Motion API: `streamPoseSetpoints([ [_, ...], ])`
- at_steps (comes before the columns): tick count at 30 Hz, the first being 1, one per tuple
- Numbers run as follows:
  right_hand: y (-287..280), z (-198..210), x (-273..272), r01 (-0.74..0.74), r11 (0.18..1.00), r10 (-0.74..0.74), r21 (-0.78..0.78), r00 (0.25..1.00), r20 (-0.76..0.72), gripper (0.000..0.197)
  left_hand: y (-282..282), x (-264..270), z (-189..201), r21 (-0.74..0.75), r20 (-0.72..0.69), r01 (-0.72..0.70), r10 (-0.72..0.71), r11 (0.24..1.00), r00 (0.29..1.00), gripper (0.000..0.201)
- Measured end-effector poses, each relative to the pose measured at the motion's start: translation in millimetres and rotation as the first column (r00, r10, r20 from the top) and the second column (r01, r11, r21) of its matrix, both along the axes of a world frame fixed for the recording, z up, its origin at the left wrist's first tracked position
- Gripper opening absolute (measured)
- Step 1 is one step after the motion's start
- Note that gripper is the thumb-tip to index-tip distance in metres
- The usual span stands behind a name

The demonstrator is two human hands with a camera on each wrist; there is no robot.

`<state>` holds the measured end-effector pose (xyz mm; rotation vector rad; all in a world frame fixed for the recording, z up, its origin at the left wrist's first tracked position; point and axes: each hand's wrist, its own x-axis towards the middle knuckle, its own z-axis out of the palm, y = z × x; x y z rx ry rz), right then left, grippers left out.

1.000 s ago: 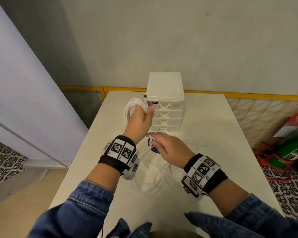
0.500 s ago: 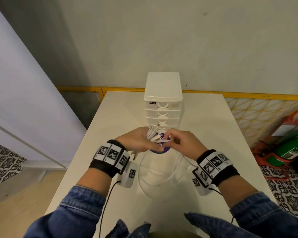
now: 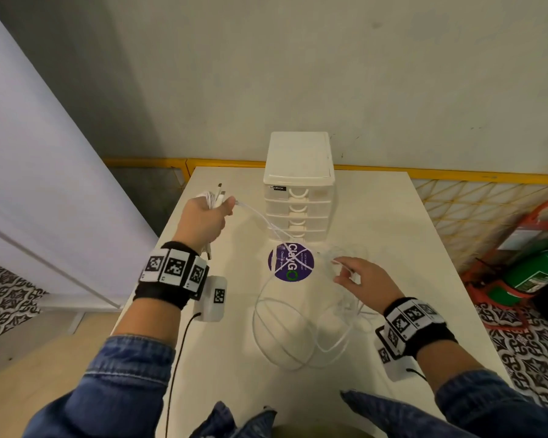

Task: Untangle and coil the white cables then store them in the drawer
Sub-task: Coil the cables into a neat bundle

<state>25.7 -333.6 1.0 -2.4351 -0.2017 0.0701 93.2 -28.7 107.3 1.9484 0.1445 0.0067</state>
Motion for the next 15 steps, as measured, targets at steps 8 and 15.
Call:
streamPoseSetpoints([
  [8,53.5,74.9,14.3,-0.090,0.988,0.080,0.122,0.993,0.087,0.090,-41.1,-19.9,3.3,-0.116,-0.085,0.253,-0.264,0.960,0.961,0.027],
  [15,65.4,76.9,27.2,-0.032,0.904,0.045,0.425,0.999,-0.021,0.019,-44.1,-21.8,13.0,-0.121,-0.074,0.345,-0.355,0.931,0.932,0.027],
])
